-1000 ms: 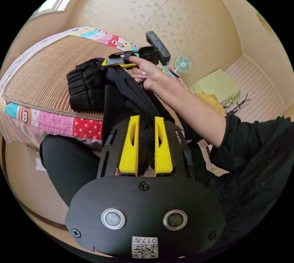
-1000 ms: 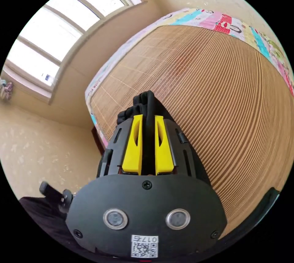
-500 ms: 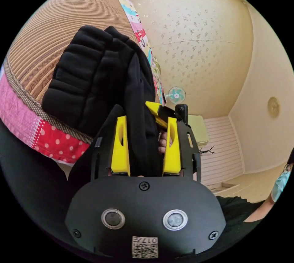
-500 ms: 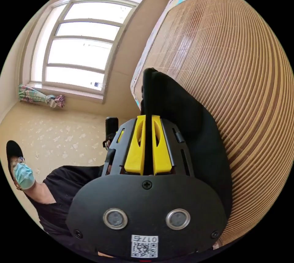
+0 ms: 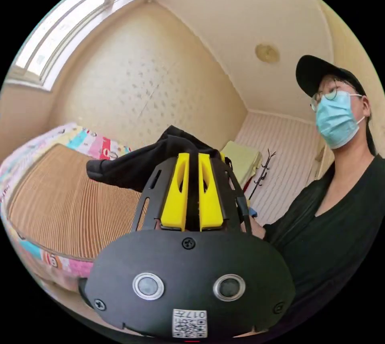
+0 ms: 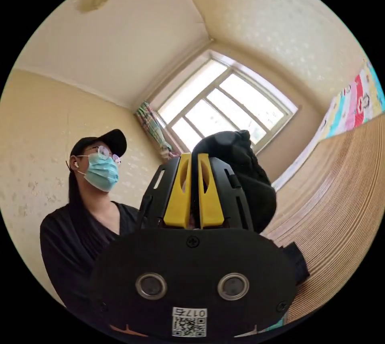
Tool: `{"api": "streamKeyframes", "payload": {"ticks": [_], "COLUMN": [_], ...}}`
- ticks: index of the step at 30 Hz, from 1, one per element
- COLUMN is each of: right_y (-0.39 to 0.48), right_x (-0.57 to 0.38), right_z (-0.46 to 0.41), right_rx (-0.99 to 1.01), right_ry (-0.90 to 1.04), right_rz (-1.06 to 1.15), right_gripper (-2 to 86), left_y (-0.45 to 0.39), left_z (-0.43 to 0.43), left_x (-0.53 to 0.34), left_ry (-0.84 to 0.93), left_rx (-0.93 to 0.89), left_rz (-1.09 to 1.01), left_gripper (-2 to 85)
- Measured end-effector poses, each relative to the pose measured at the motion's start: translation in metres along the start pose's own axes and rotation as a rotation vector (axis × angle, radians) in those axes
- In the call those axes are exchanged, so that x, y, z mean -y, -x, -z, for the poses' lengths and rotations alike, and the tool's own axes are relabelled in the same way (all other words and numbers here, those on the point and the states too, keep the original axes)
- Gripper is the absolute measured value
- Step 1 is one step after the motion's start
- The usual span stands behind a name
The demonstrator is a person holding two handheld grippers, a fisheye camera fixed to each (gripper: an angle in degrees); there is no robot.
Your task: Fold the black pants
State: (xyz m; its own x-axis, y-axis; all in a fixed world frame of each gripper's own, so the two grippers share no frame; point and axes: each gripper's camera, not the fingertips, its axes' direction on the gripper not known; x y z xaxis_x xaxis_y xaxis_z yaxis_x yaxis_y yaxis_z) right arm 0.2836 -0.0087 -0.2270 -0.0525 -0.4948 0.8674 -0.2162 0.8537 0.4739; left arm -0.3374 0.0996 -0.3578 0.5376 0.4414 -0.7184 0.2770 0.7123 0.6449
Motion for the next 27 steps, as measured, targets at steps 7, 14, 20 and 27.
{"api": "streamKeyframes", "payload": {"ticks": [7, 14, 20, 27], "right_y": [0.03, -0.128, -0.126, -0.133], "right_x": [0.12, 0.166, -0.017, -0.222], "right_z": [0.0, -0.063, -0.057, -0.041], "right_rx": [-0.617, -1.321, -1.096, -1.04], "right_ry": [0.037, 0.286, 0.451, 0.54], "right_rz": [0.204, -0.024, -0.032, -0.495], "right_gripper": [3.0, 8.4, 12.3, 15.6], "left_y": [0.063, 0.198, 0.195, 0.148], "left_z": [-0.091, -0.275, -0.256, -0.18], "left_x": [0.121, 0.112, -0.065, -0.19], "left_ry": [0.136, 0.505, 0.674, 0.727], "left_rx": [0.165, 0.405, 0.283, 0.535], "left_rz": [-0.092, 0.141, 0.174, 0.309], "left_gripper": [4.6, 10.3, 12.2, 14.7]}}
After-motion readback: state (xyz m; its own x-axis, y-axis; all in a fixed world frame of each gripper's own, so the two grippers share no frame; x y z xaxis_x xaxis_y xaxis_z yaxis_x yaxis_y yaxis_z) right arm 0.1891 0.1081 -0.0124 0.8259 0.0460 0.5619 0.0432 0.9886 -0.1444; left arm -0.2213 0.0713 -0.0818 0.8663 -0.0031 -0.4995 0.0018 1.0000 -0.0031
